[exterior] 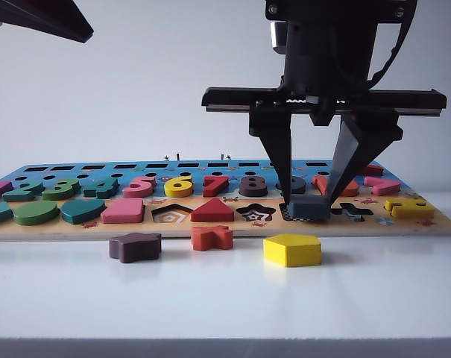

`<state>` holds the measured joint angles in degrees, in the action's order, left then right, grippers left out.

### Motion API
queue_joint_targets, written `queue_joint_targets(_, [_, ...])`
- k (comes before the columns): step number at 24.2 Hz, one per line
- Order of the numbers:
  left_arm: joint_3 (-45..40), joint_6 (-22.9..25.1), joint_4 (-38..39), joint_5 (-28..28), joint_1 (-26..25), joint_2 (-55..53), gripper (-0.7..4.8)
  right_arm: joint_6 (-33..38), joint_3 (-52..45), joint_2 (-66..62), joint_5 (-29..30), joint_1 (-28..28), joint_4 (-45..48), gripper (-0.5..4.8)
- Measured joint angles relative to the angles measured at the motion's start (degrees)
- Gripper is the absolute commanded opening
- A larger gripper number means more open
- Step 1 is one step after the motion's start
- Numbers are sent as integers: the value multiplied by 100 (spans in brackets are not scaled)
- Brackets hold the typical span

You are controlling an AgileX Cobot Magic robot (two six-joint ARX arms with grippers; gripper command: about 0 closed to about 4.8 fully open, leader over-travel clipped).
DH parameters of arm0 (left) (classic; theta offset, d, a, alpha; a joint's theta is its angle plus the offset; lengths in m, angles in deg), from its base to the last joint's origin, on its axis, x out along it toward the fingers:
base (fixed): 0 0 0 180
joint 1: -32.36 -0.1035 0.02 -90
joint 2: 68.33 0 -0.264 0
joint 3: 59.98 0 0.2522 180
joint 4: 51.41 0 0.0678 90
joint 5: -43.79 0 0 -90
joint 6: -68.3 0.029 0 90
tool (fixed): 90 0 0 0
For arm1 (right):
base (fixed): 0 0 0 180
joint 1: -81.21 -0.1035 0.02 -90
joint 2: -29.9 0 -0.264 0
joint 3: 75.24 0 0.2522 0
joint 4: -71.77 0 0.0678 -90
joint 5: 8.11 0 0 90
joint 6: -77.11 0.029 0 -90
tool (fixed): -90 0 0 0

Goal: Insert the cube into the slot.

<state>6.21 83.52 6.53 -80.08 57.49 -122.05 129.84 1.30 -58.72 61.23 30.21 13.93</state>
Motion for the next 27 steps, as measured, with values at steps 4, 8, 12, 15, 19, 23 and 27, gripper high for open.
queue_joint_targets(4, [0,0,0,11,0,0,17,0,-22,7,-11,-2,46,27])
queue_joint_targets(8, [-2,0,0,11,0,0,17,-2,-26,-2,2,-2,227,27])
queue_joint_targets(12, [-2,0,0,28,0,0,17,-4,-26,-7,4,0,271,26])
queue_joint_targets(15, [-4,0,-35,188,0,0,17,-20,-26,-7,0,0,273,26])
queue_joint_targets(19, [-4,0,-153,258,0,0,17,-24,-26,-7,-26,0,273,26])
queue_joint_targets(23, [-4,2,-155,271,0,0,17,-28,-28,-7,-103,2,271,26])
queue_joint_targets(27, [-4,4,-155,295,0,0,17,-28,-28,-7,-105,2,271,26])
